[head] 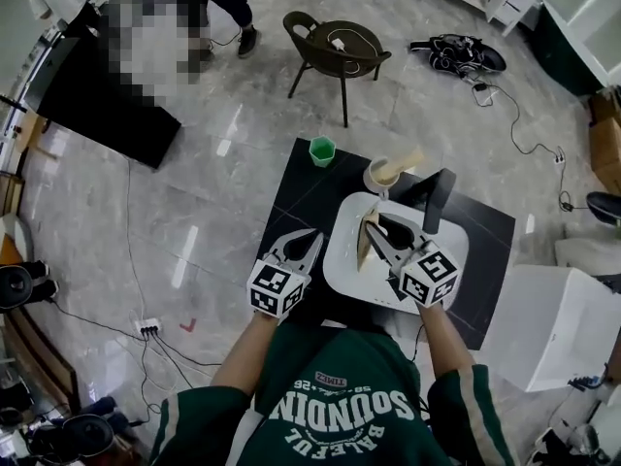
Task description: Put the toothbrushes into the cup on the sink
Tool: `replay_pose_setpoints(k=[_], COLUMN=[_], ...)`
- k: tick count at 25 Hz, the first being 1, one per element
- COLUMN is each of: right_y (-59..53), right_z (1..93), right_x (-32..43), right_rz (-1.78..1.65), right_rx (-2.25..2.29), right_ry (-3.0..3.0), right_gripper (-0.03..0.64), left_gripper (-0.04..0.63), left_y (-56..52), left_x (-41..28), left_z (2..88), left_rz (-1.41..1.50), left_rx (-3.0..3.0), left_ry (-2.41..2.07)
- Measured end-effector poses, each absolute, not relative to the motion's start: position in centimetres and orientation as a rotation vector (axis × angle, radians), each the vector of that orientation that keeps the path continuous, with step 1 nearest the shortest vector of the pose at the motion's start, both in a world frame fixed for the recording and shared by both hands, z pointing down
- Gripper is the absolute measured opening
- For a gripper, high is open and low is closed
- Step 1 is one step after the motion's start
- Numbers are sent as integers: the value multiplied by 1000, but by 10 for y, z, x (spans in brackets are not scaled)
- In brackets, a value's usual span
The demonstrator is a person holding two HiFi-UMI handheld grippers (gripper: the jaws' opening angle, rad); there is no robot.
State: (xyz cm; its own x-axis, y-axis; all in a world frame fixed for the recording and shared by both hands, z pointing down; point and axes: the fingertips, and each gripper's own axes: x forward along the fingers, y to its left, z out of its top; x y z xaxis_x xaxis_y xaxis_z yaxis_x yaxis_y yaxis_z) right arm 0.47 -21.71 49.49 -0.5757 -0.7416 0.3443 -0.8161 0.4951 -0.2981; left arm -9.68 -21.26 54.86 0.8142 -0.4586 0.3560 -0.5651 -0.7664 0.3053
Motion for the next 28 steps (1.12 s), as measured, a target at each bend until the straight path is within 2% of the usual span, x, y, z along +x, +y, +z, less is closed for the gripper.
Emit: replay_pose_setpoints(k=[8, 28], right_y=[-306, -455], right_z=[456, 452], right_x=[-29, -35], right_rz=[510, 332], right_rx=[1371, 1587], right_ry=[-2655, -2632], right_gripper=[103, 103], left_gripper=[11, 11], left_y=[-228, -242], left_x=[-143, -235], left_z=[558, 595], left_rz=[353, 363], left_rx=[2551, 2409], left_ry=[-841, -1011])
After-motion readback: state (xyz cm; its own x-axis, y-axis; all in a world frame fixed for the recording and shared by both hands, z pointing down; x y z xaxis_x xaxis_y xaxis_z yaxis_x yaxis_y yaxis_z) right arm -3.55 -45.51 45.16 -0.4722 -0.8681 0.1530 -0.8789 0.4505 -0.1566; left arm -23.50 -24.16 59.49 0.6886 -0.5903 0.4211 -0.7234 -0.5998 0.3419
